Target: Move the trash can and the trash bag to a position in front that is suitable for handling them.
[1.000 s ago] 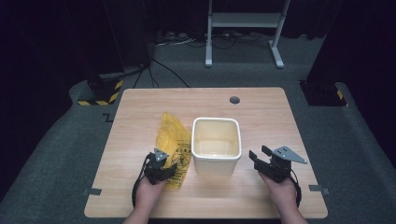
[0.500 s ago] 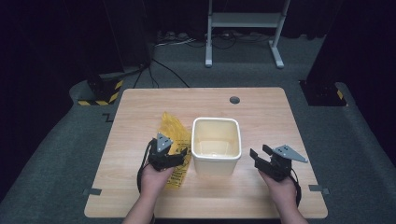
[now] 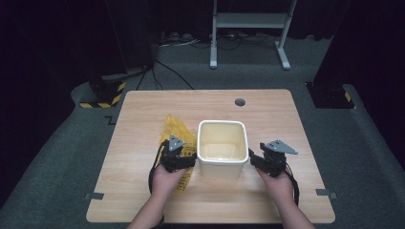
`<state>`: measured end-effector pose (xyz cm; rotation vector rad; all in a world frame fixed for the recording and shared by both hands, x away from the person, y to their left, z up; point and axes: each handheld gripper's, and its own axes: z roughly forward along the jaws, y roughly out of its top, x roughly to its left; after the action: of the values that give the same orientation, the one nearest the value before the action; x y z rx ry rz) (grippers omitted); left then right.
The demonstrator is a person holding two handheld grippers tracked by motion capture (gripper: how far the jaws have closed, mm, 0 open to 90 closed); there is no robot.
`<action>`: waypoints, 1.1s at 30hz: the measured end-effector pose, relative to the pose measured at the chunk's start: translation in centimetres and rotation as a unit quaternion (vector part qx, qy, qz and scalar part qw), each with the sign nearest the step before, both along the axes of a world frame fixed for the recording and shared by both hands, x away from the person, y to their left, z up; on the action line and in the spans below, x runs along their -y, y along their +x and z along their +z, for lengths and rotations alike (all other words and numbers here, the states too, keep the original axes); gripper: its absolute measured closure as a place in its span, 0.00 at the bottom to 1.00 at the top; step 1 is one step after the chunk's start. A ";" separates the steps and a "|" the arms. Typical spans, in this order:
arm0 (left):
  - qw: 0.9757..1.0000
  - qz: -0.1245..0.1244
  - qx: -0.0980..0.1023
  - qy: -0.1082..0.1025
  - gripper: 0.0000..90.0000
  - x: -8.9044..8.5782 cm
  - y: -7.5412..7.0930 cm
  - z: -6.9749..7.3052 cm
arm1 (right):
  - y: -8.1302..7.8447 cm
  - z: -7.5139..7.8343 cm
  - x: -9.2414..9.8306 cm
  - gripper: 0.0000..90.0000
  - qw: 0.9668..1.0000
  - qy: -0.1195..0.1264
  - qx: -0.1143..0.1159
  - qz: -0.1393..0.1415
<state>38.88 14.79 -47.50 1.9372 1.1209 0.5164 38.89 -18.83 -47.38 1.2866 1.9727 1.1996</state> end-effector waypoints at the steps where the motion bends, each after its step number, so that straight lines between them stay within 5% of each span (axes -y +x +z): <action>1: 1.000 -0.002 -0.001 -0.001 0.26 0.1 -0.2 0.0 | -0.1 0.0 -0.2 0.45 1.000 -0.002 0.000 0.003; 13: 1.000 -0.007 -0.001 0.020 0.24 1.0 -1.7 0.6 | -0.9 0.5 -0.1 0.49 1.000 -0.027 0.008 0.006; 17: 1.000 -0.007 -0.008 0.029 0.21 -1.1 -2.4 1.3 | -1.8 0.7 0.6 0.47 0.999 -0.036 0.012 -0.004; 19: 0.999 0.004 -0.004 0.035 0.20 -3.4 -3.1 1.5 | -2.4 0.9 1.8 0.47 0.999 -0.030 0.015 -0.019; 23: 0.999 0.026 -0.005 0.025 0.20 -5.6 -3.7 0.1 | -3.2 0.3 3.0 0.48 0.999 -0.027 0.029 -0.037; 24: 0.999 0.024 -0.012 0.032 0.21 -6.3 -3.7 -0.6 | -3.3 -0.2 3.6 0.47 0.998 -0.010 0.024 -0.051; 27: 0.999 0.027 -0.015 0.034 0.21 -7.0 -3.6 -0.7 | -3.1 -0.4 3.8 0.47 0.998 -0.001 0.014 -0.053; 29: 0.999 0.043 -0.022 0.017 0.22 -7.9 -3.5 -0.7 | -2.8 -0.8 4.2 0.47 0.998 -0.021 0.019 -0.047; 33: 0.999 0.037 -0.029 0.005 0.23 -7.8 -3.4 -0.7 | -2.7 -1.3 4.4 0.47 0.999 -0.027 0.008 -0.038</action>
<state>35.44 22.55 -48.16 1.9357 1.2328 0.5102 36.22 -23.23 -48.63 1.3096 1.9147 1.1101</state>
